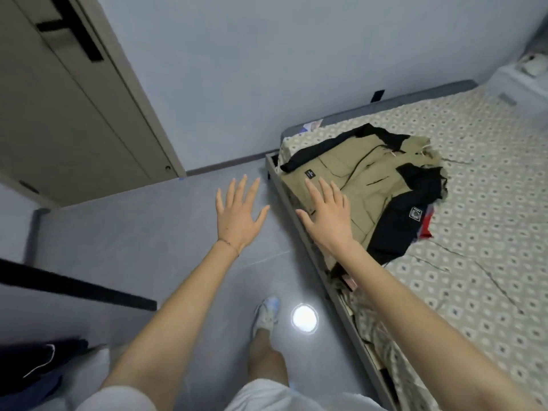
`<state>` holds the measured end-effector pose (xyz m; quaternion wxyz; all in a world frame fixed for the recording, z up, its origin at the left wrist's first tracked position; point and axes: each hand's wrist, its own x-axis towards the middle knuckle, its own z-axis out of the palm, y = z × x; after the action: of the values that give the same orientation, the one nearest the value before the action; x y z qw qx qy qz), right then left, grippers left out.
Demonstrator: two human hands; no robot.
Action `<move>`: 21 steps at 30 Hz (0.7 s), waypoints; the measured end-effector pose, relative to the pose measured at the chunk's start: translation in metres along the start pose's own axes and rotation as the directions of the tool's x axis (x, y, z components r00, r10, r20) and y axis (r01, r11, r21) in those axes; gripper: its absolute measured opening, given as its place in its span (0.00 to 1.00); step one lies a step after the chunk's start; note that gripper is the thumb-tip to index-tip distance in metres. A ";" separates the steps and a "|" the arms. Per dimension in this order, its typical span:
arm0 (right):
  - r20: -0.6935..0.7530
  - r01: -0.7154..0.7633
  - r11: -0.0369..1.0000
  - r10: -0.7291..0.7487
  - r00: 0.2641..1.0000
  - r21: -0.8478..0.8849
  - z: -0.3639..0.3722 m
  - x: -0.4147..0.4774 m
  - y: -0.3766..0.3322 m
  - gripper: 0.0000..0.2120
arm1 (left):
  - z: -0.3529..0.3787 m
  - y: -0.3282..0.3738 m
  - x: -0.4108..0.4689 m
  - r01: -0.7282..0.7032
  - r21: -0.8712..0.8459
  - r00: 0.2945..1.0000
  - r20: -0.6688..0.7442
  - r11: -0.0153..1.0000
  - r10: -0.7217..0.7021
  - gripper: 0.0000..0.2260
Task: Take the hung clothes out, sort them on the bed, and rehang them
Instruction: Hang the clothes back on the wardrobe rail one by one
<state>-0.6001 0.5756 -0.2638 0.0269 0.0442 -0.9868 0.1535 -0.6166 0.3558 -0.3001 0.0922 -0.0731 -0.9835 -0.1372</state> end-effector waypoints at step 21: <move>-0.092 -0.606 0.793 0.610 0.787 0.070 -0.005 0.149 0.199 0.34 | 0.142 0.144 0.304 -0.484 -0.092 0.847 0.199 0.870 0.492 0.29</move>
<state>-0.7667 0.7546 -0.3086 0.0295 -0.2833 -0.9426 0.1740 -0.9105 0.5692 -0.3365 0.0151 -0.3368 -0.9339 -0.1192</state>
